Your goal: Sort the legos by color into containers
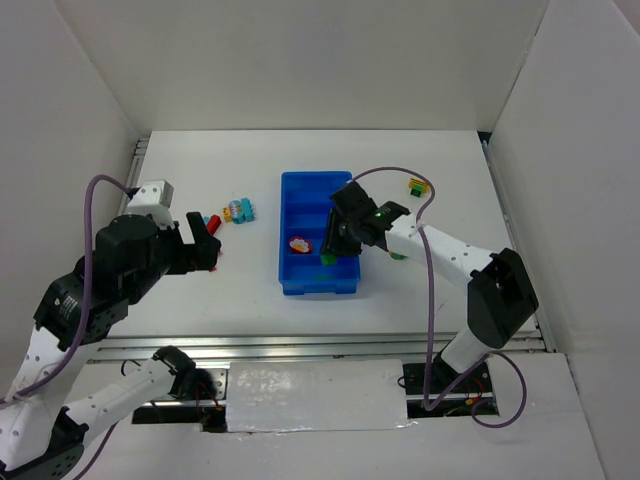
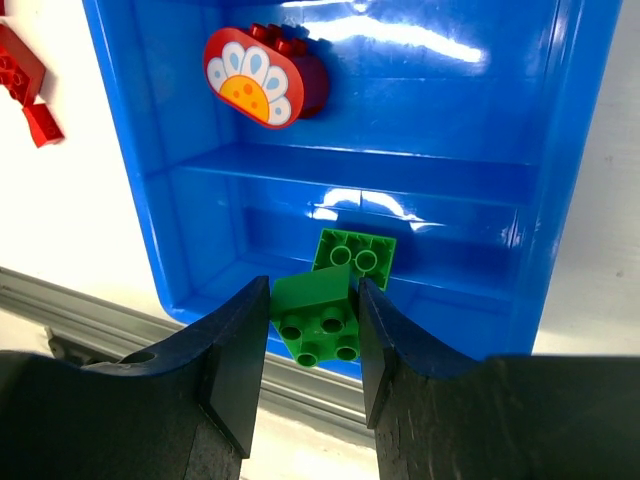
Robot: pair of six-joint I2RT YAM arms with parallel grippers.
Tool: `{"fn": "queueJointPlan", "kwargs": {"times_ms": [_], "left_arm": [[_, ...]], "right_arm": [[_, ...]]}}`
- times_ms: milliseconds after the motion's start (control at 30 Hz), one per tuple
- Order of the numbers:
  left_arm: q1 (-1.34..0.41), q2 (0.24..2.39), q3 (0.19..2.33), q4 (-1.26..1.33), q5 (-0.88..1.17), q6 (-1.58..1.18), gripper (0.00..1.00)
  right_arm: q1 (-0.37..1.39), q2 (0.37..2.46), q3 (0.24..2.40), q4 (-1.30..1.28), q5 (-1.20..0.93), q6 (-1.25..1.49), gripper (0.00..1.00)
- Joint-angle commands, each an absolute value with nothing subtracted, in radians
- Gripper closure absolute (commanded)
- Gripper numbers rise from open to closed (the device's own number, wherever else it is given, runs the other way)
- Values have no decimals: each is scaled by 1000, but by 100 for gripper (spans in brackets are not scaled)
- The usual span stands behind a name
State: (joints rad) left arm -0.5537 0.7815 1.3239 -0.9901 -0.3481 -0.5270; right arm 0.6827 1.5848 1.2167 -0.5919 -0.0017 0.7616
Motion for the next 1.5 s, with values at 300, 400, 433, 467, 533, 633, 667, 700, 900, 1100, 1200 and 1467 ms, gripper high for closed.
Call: {"fn": "queueJointPlan", "kwargs": {"times_ms": [300, 400, 433, 467, 533, 633, 667, 700, 900, 1100, 1200, 1467], "left_arm": [[-551, 741, 1285, -971, -324, -549, 0], [-549, 735, 1292, -979, -325, -548, 1], [-551, 735, 1292, -980, -328, -546, 0], [-549, 735, 1295, -980, -328, -545, 1], [-549, 736, 1299, -985, -331, -543, 0], [-549, 739, 1312, -991, -330, -540, 0], [-549, 736, 1312, -991, -328, -538, 0], [-549, 735, 1310, -992, -328, -537, 0], [-549, 729, 1281, -988, -305, -531, 1], [-549, 749, 1273, -950, -259, -526, 0], [-549, 758, 1278, -945, -239, -520, 0], [-549, 742, 1273, -973, -239, -506, 1]], "right_arm": [[686, 1618, 1224, -558, 38, 746, 40], [686, 1599, 1238, -561, 40, 739, 27], [687, 1589, 1241, -560, 38, 736, 24], [686, 1580, 1243, -561, 46, 735, 17], [671, 1556, 1256, -587, 90, 732, 10], [618, 1490, 1215, -626, 127, 736, 9], [547, 1445, 1189, -627, 129, 741, 8], [508, 1425, 1166, -624, 126, 739, 8], [327, 1379, 1083, -730, 334, 814, 7], [290, 1489, 1077, -820, 475, 1089, 6], [282, 1552, 1083, -815, 471, 1178, 6], [262, 1707, 1131, -723, 430, 1221, 7]]}}
